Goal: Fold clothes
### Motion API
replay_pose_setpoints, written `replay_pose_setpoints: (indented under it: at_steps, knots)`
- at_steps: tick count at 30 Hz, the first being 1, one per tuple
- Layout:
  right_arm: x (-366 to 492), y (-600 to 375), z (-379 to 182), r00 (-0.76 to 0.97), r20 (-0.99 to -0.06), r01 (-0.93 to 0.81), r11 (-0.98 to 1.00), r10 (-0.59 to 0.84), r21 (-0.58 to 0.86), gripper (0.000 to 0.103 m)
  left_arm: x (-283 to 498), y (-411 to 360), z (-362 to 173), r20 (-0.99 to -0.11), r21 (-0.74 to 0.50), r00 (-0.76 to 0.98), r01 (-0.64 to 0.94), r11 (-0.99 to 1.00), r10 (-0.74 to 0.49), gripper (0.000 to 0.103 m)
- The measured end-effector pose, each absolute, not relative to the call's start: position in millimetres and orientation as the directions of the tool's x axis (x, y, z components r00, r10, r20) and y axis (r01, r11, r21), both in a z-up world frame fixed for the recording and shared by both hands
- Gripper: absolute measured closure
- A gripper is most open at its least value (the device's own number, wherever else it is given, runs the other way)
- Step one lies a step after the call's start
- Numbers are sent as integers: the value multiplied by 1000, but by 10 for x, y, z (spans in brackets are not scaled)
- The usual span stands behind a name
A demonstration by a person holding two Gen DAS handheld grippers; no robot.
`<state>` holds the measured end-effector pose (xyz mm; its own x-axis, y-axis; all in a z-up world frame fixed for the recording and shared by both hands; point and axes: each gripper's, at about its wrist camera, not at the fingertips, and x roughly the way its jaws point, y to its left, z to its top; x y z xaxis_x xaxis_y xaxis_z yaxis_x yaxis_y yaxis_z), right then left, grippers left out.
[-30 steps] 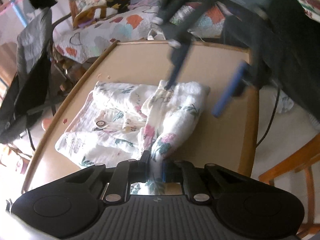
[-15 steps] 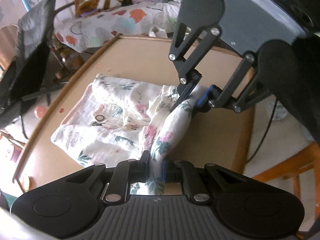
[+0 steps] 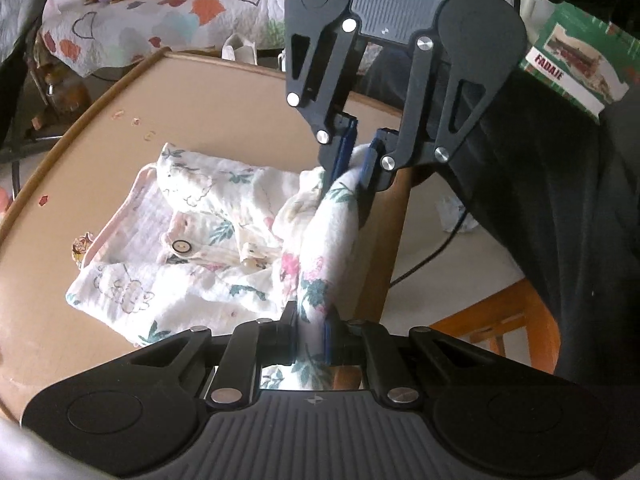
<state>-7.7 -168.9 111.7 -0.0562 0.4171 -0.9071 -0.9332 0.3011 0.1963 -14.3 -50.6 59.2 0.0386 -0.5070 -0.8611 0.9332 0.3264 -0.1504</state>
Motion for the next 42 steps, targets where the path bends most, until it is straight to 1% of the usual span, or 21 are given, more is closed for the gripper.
replay_pose_setpoints:
  at_steps: [3,5,7,8,11,16,18,19,20,21,22,25,30,32,33,35,36,38,42]
  knots:
    - [-220,-1599,1199,10,-929,-965,246,370,88,82,-64,-469,584,-842,-190,34,915,355,-538,91]
    - [-378,-1541,1226,85,-933,-980,199,348,-15,69,-14,-429,563,-824,-230,32,893,386,-565,91]
    - [-531,-1502,1220,153,-924,-983,154,351,-104,63,0,-395,534,-809,-264,31,873,410,-587,91]
    - [-591,-1483,1210,176,-919,-981,138,354,-135,61,9,-376,521,-803,-278,32,864,421,-596,91]
    - [-690,-1430,1137,200,-911,-979,115,362,-169,61,44,-370,432,-791,-314,29,838,446,-612,91]
    - [-692,-1351,1022,273,-892,-962,132,360,-241,62,31,-397,372,-790,-332,19,826,455,-613,91]
    - [-621,-1339,1014,239,-903,-969,154,358,-195,66,14,-395,373,-790,-331,16,830,448,-613,91]
    - [-574,-1337,1011,210,-911,-973,166,354,-159,72,18,-395,372,-791,-333,13,830,448,-612,91]
    - [-527,-1334,1008,181,-919,-976,179,351,-123,83,22,-401,360,-793,-332,12,830,448,-610,91]
    - [-481,-1332,1006,151,-925,-978,192,349,-87,84,20,-399,365,-795,-328,13,832,448,-607,91]
    - [-434,-1329,1003,121,-930,-978,205,346,-51,86,17,-404,361,-798,-321,16,835,447,-603,88]
    - [-256,-1332,978,28,-936,-966,250,351,65,87,-20,-415,366,-813,-277,48,844,458,-580,83]
    - [153,-1342,850,-166,-915,-908,306,368,288,87,-93,-397,400,-823,-221,96,854,472,-559,82]
    - [305,-1339,803,-233,-899,-878,317,371,359,87,-104,-381,410,-824,-211,119,843,495,-554,79]
    - [371,-1335,783,-262,-891,-864,321,370,388,87,-121,-352,428,-821,-206,134,837,507,-555,78]
    - [490,-1329,744,-318,-875,-838,324,365,440,87,-156,-304,464,-815,-193,166,826,530,-556,69]
    - [544,-1326,725,-340,-867,-826,326,363,461,87,-180,-284,491,-808,-181,188,822,539,-558,67]
    - [611,-1314,699,-369,-857,-810,328,361,487,87,-230,-222,560,-790,-160,232,816,556,-567,59]
    - [713,-1282,659,-410,-840,-788,327,354,522,87,-301,-143,600,-757,-130,314,787,603,-573,57]
